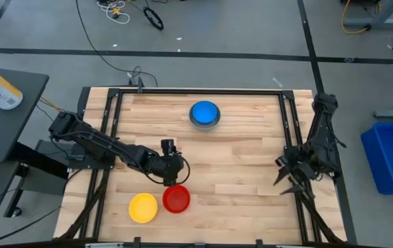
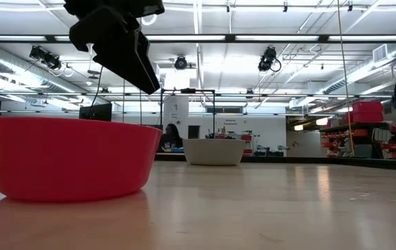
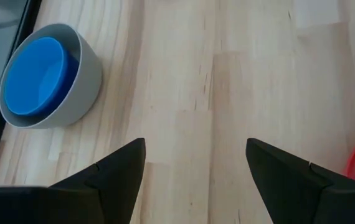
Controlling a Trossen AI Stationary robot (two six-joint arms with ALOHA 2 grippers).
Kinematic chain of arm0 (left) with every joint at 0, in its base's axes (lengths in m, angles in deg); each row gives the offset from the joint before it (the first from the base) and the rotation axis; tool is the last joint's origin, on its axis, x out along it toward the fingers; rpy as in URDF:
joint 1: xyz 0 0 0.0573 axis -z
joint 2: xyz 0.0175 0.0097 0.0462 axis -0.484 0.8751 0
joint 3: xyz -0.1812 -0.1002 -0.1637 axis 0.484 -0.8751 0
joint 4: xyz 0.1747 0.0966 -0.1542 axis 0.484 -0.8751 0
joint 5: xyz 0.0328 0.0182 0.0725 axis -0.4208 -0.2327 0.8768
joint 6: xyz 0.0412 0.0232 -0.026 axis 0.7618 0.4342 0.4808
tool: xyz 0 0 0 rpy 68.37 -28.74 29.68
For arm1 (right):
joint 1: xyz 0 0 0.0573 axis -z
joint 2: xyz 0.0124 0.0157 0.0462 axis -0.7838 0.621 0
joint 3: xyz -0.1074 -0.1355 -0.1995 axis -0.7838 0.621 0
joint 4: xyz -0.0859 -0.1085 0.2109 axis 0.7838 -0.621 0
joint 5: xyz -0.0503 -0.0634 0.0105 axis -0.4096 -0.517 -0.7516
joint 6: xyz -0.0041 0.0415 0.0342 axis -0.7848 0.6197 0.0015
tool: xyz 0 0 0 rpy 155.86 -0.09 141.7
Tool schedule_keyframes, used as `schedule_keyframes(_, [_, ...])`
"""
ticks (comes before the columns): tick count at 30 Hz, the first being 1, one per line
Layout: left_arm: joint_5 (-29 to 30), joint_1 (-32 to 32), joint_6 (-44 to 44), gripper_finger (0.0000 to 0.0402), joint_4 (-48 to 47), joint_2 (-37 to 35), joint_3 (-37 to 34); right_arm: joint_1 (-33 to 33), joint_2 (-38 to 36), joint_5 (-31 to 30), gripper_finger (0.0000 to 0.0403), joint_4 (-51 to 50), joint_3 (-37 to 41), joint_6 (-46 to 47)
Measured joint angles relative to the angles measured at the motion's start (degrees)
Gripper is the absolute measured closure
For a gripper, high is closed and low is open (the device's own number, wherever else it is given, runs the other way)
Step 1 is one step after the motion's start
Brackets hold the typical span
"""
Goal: Nest bowls inside each other
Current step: Stack the red bowl on the blue bowl
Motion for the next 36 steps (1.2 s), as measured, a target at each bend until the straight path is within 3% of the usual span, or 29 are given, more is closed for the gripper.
schedule_keyframes(4, [-0.3,0.0,-0.4,0.0116,0.3,0.0,0.0,4.2,-3.7,-4.4,0.0211,-8.2,0.0,0.8])
schedule_keyframes(7, [-0.4,0.0,-0.4,0.0116,0.6,0.0,0.0,9.1,-6.6,-4.4,0.0210,-12.9,0.0,0.9])
schedule_keyframes(16, [-4.1,0.1,-1.8,0.0116,0.3,0.0,0.0,26.3,-7.4,-2.7,0.0217,-12.8,0.0,-5.8])
schedule_keyframes(20, [-5.9,0.1,-1.9,0.0116,0.3,0.0,0.0,34.5,-7.4,5.6,0.0214,-12.8,0.0,-5.3])
schedule_keyframes(27, [-8.1,0.1,-2.4,0.0116,0.3,0.0,0.0,47.3,-7.4,30.4,0.0208,-10.1,0.0,-1.9])
schedule_keyframes(36, [-17.5,0.1,-6.1,0.0116,0.3,0.0,0.0,56.6,-7.4,33.0,0.0216,-11.8,0.0,-1.1])
